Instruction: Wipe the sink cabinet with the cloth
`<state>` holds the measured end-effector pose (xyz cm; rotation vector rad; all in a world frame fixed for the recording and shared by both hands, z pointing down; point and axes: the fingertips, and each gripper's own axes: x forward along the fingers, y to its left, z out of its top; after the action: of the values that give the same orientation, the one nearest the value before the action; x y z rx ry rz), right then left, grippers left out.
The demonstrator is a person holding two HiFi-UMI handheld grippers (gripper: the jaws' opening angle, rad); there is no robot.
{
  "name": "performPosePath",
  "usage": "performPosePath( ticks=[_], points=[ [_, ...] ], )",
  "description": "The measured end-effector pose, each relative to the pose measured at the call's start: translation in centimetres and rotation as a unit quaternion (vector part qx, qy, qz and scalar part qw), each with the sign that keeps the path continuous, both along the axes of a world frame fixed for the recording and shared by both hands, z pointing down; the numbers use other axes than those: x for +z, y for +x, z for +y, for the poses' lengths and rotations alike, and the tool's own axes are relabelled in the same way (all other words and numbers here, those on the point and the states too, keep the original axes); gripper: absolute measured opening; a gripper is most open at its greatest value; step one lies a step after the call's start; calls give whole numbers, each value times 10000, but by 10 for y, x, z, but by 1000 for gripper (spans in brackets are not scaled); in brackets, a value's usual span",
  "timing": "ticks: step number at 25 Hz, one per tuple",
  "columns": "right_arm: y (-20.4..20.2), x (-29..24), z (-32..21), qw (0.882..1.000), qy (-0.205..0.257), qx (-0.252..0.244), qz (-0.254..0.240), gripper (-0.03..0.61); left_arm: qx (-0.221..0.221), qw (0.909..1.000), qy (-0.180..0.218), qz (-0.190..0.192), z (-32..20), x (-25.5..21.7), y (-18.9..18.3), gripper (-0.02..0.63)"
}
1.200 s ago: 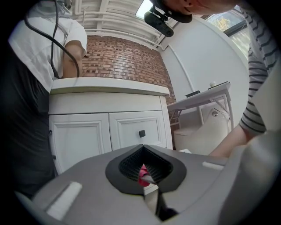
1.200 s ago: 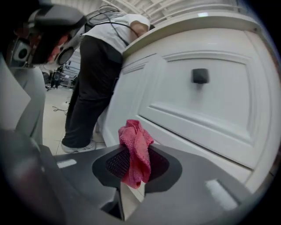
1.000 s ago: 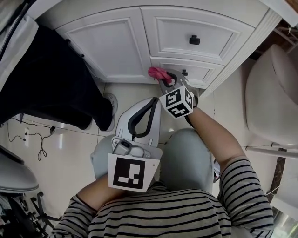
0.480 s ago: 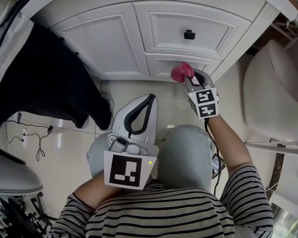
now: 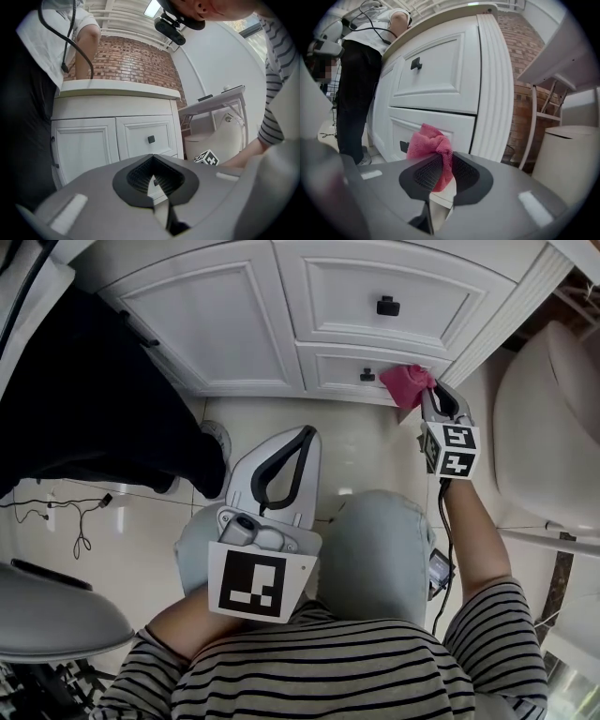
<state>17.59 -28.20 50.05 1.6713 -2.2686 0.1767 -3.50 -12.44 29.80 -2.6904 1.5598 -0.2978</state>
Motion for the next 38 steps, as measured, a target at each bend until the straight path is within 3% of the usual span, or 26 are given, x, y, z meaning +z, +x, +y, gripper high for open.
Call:
performPosePath(
  ticks=[7,10,14,17,21,24,27,30,34,38],
  points=[
    [66,1,13,9945,-86,913,-500,63,-63,9999,20,92,0,-2,-3,-2],
    [66,-7,26,9933,-35,856,-774,60,-52,9999,61,83,0,-4,-2,-2],
    [6,-15,47,9937,-1,-89,-1114,58,-107,9999,94,78,1,-7,-5,-3],
    [-57,-10,52,9868,-133,-1030,-1240,57,-162,9998,143,58,3,-9,-8,-3],
    [-134,21,42,9731,-506,-1959,-1101,55,-300,9994,129,115,2,-9,-16,-2],
    [-173,49,26,9677,-775,-2257,-808,55,-378,9991,152,143,-1,-10,-21,-3],
    [-181,68,7,9712,-938,-2095,-646,54,-426,9989,152,157,-4,-8,-24,-3],
    [-164,74,-5,9778,-955,-1721,-723,52,-413,9990,130,102,-5,-5,-24,-2],
    [-117,77,-6,9851,-983,-1166,-794,52,-341,9993,112,40,-6,-3,-17,-2],
    [-44,81,-5,9897,-1026,-344,-933,52,-283,9995,112,-13,-5,-2,-9,-2]
  ],
)
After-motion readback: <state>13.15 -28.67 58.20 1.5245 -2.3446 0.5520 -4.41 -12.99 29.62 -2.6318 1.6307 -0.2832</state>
